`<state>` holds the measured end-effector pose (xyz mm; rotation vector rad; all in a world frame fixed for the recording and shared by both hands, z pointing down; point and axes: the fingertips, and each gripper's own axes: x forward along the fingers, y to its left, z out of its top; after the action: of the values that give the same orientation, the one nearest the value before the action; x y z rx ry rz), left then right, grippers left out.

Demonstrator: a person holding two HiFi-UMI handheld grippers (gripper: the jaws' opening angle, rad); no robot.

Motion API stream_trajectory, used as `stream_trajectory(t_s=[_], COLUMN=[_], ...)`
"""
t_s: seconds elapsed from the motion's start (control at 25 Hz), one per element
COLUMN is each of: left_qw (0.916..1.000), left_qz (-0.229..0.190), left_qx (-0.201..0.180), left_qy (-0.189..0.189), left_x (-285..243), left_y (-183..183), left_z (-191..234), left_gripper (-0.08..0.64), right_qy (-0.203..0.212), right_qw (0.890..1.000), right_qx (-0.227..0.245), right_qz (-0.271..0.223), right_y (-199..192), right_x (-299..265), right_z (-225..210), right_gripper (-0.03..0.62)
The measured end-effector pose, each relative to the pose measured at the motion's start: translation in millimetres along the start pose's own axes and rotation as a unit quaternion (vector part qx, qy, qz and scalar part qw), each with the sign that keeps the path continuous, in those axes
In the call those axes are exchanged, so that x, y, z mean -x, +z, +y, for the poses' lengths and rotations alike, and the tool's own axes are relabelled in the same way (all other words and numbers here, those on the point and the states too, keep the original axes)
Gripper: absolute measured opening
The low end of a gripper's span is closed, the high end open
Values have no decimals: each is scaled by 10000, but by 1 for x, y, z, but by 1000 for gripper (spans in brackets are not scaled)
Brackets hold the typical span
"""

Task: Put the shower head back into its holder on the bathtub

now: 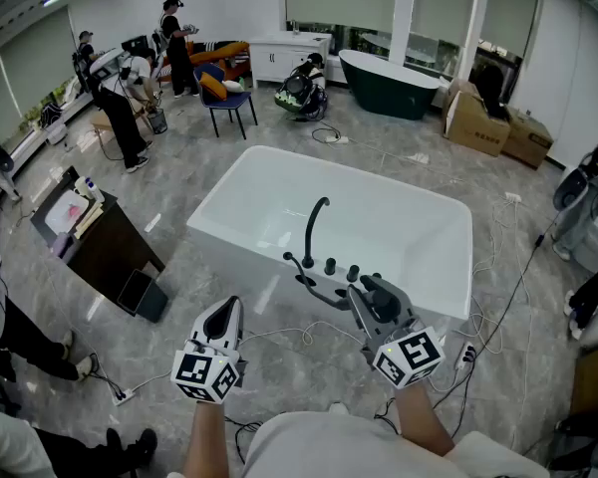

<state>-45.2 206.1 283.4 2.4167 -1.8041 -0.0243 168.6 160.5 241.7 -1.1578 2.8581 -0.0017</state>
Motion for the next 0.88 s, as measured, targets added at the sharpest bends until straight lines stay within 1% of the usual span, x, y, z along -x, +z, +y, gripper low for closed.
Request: stream_trajectory(t_s=[0.36, 0.56, 0.72, 0.88], left_qw=[10000, 10000, 9999, 9997], left_qz=[-30, -24, -20, -8], left_qx=[-48, -36, -40, -85], left_qy=[-41, -66, -167, -244], left_x=[5, 7, 8, 9], left_y=[6, 6, 6, 5], left_z=[10, 12, 13, 13], left_gripper=[11, 11, 11, 11], right_qy=[-102, -41, -87, -71], right_qw=[9999, 10000, 9998, 9999], right_qx=[43, 15, 103, 124], right_qz=[43, 62, 109, 11], right_y=[-1, -2, -2, 4], right_x=[-4, -8, -11, -14], right_z=[9, 15, 21, 28], right_gripper=[113, 114, 114, 114])
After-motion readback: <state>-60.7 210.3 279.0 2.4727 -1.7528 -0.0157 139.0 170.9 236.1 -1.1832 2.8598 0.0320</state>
